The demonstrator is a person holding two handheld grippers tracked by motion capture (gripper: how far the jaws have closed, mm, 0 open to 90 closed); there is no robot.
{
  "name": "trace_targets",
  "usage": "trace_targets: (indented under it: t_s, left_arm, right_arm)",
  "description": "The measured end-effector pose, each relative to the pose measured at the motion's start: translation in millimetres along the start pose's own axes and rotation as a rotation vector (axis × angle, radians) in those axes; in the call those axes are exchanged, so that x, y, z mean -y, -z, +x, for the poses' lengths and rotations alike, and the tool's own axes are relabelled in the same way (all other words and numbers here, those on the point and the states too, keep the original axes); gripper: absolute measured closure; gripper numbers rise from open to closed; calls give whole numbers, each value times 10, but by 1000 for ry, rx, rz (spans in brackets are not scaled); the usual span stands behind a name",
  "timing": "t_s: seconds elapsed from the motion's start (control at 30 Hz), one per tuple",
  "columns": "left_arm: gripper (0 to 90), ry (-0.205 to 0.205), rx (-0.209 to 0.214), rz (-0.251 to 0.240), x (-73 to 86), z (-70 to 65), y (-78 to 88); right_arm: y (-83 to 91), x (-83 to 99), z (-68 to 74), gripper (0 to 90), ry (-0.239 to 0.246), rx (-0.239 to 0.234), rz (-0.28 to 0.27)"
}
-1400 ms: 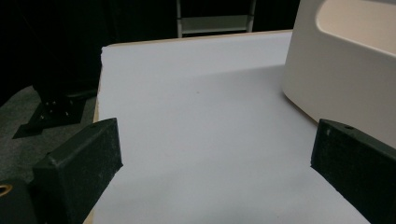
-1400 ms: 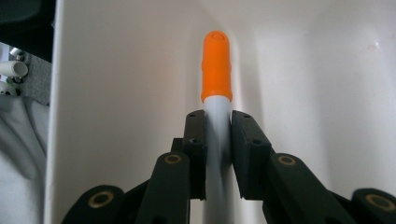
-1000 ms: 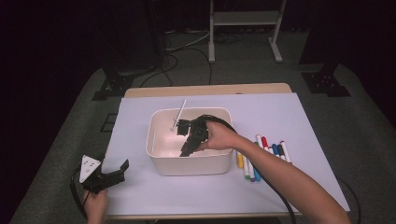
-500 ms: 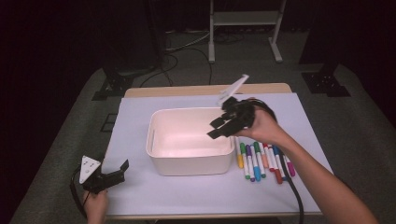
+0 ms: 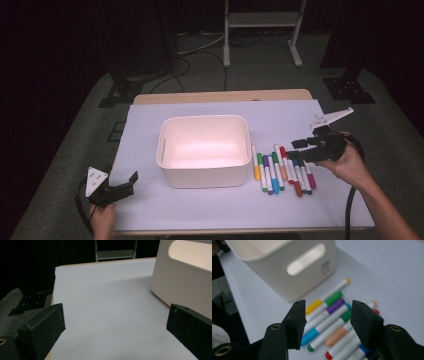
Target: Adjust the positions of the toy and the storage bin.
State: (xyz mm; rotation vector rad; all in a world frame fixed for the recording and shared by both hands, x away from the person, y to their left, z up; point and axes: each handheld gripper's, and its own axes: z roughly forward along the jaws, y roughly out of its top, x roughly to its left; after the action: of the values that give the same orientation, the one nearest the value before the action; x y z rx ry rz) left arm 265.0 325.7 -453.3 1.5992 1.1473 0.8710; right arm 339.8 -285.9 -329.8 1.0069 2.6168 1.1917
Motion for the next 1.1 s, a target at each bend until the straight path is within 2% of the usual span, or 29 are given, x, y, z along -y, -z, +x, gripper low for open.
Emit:
trace_targets:
  t_s: [0.03, 0.07, 0.1, 0.17, 0.2, 0.33, 0.4, 0.63, 0.83, 0.9, 0.97, 1.1]
  left_arm:
    - [6, 0, 0, 0, 0, 0, 0]
    - [6, 0, 0, 0, 0, 0, 0]
    - [5, 0, 0, 0, 0, 0, 2]
    - [5, 0, 0, 0, 0, -1, 2]
    - [5, 1, 0, -1, 1, -1, 1]
    - [6, 1, 0, -1, 1, 0, 0]
    - [5, 2, 0, 0, 1, 1, 0]
    - [5, 2, 0, -1, 1, 1, 1]
    - [5, 2, 0, -1, 1, 3, 5]
    - [5, 5, 0, -3, 2, 4, 5]
    - [5, 7, 0, -1, 1, 4, 3]
    - [5, 2, 1, 0, 0, 3, 1]
  right_arm:
    - [-13, 194, -100, 443, -48, 27, 5]
    - [-13, 194, -100, 443, -48, 27, 5]
    - [-35, 344, -187, 444, -86, 52, 11]
    - [-46, 396, -217, 444, -102, 59, 12]
    - [-87, 536, -309, 444, -142, 83, 22]
    - [-148, 667, -401, 451, -180, 120, 44]
    - [-205, 764, -483, 467, -209, 158, 60]
    - [-282, 854, -585, 494, -245, 221, 85]
    - [-366, 925, -670, 529, -283, 266, 138]
    - [-371, 967, -690, 545, -293, 301, 160]
    - [-365, 979, -692, 561, -297, 305, 159]
    - [-343, 1014, -665, 633, -290, 340, 154]
